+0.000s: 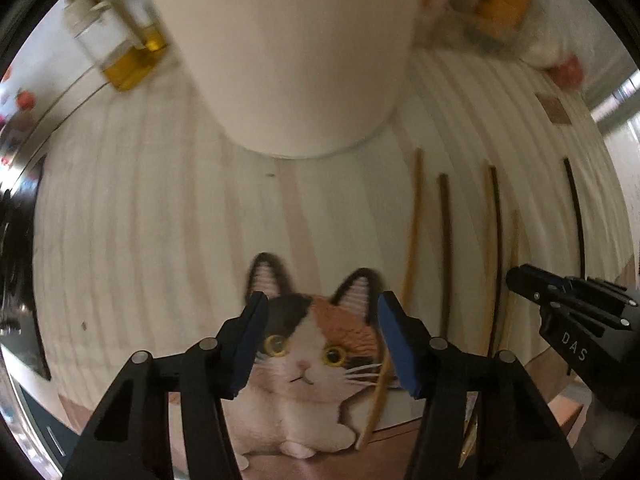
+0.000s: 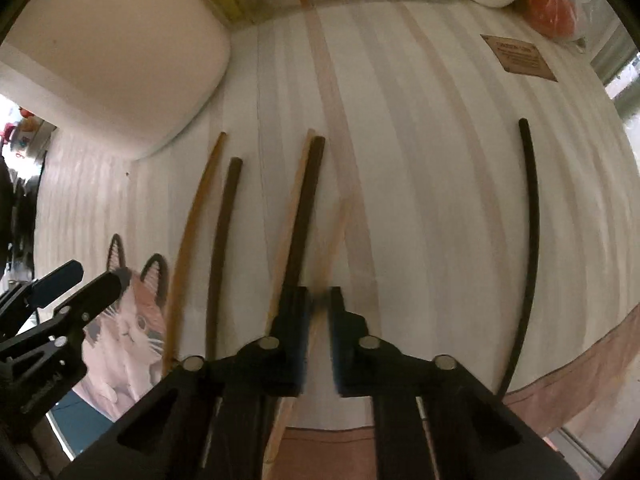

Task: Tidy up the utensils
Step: 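Lower both open tools over the chopsticks lying on the cat cloth, then grasp a light wooden chopstick with left tool while right tool grasps another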

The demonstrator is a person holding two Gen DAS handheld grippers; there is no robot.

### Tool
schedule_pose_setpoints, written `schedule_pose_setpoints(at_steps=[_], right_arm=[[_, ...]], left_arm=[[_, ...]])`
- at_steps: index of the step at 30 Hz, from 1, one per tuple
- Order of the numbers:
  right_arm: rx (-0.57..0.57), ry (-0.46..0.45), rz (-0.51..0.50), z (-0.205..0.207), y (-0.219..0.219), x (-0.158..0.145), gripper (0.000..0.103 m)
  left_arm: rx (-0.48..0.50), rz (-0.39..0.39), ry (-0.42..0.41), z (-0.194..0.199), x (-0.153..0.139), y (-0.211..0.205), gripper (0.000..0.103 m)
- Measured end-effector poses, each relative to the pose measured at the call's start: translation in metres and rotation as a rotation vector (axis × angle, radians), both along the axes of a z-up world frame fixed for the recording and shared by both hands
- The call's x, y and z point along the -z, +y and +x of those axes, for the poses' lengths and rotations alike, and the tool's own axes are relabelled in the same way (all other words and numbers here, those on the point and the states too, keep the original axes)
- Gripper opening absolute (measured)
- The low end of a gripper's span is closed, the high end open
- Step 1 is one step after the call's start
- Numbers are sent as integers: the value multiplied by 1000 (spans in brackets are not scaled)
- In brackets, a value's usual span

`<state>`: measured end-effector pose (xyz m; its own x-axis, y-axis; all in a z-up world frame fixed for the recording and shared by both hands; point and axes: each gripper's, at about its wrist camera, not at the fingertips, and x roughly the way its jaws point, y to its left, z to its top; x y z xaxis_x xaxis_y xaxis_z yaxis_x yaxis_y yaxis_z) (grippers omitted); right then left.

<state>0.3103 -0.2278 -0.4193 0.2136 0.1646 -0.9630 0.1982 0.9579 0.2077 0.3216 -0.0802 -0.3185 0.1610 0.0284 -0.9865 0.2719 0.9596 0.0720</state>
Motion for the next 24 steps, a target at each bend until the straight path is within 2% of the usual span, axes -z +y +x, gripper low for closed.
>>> schedule_pose_setpoints(at_steps=[3, 7, 8, 10, 12, 14, 19, 24], right_arm=[[9, 15, -36, -8, -12, -1, 7], [15, 53, -33, -14, -38, 2, 7], [9, 64, -35, -16, -44, 2, 7], [-3, 78, -44, -19, -54, 4, 7], [-10, 87, -35, -20, -59, 5, 7], [-18, 91, -38, -21, -66, 4, 7], [-52, 98, -60, -6, -57, 1, 7], [-91, 93, -66, 8, -41, -4, 7]], left_arm=[[58, 7, 25, 3, 8, -18, 54], [127, 25, 29, 8, 17, -44, 52], [136, 26, 27, 10, 19, -48, 47], [142, 31, 33, 13, 22, -54, 20], [144, 13, 48, 12, 27, -57, 5], [133, 13, 33, 9, 26, -56, 5], [2, 1, 29, 3, 26, -25, 5], [-237, -40, 69, -9, 23, 39, 5]])
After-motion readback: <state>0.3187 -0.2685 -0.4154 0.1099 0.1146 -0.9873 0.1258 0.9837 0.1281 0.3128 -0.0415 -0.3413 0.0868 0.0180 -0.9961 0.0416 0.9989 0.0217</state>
